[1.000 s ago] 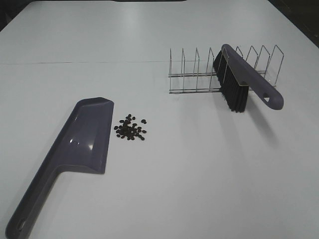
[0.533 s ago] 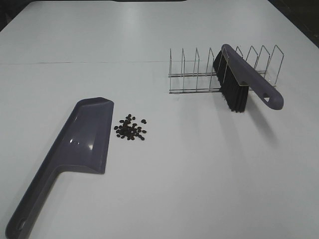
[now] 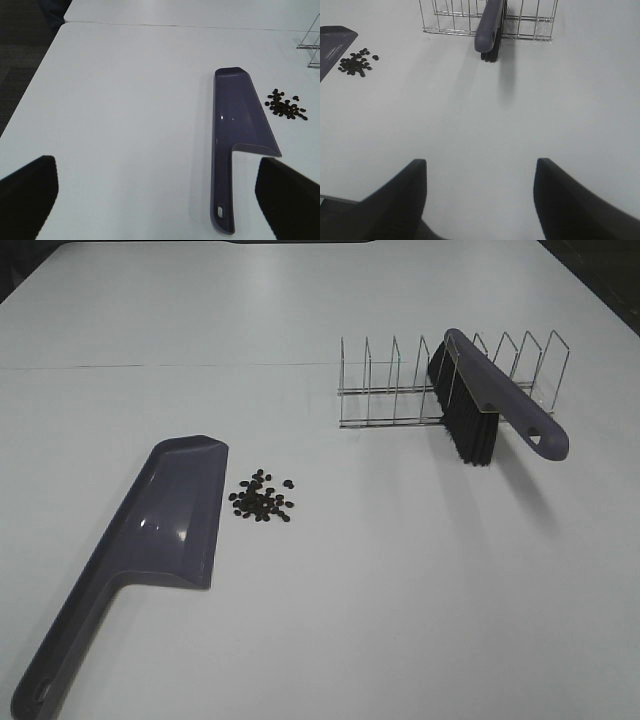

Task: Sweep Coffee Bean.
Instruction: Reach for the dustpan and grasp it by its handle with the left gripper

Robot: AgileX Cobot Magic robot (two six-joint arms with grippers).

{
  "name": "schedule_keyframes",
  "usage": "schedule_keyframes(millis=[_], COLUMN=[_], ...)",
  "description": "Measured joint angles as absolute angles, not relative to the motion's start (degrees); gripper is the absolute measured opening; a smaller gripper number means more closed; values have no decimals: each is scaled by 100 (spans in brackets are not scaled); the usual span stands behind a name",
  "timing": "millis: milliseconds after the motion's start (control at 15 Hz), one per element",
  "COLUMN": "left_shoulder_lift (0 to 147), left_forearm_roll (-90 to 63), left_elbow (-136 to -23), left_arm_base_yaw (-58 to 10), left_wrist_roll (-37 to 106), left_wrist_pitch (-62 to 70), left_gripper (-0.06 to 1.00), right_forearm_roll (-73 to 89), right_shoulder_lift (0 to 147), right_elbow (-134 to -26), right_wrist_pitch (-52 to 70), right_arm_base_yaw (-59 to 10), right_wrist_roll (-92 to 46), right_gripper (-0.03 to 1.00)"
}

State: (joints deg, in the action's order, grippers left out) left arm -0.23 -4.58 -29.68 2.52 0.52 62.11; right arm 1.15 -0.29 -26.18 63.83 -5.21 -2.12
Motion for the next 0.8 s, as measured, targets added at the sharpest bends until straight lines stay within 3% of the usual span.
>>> schedule_keyframes(millis=[133, 200, 333, 400, 800], left_shoulder_lift=[-23, -23, -23, -23, -23], left_forearm_roll=[-458, -458, -458, -458, -458], left_elbow=[-2968, -2968, -2968, -2968, -2968], left_arm_base_yaw=[252, 252, 252, 252, 252], left_wrist_roll=[52, 52, 52, 52, 52], left_wrist_pitch=[6211, 6211, 6211, 6211, 6211], left_gripper=[99, 99, 99, 99, 99], right_forearm_roll=[115, 115, 115, 115, 115], right_shoulder_lift=[-29, -29, -29, -29, -29], right_elbow=[-2618, -2618, -2618, -2618, -2618], right_wrist_pitch=[6383, 6383, 6383, 6383, 6383], right_arm_base_yaw=[-521, -521, -521, -521, -521], right_wrist_roll=[-212, -206, -206, -201, -206], right_gripper=[58, 65, 89, 95, 99])
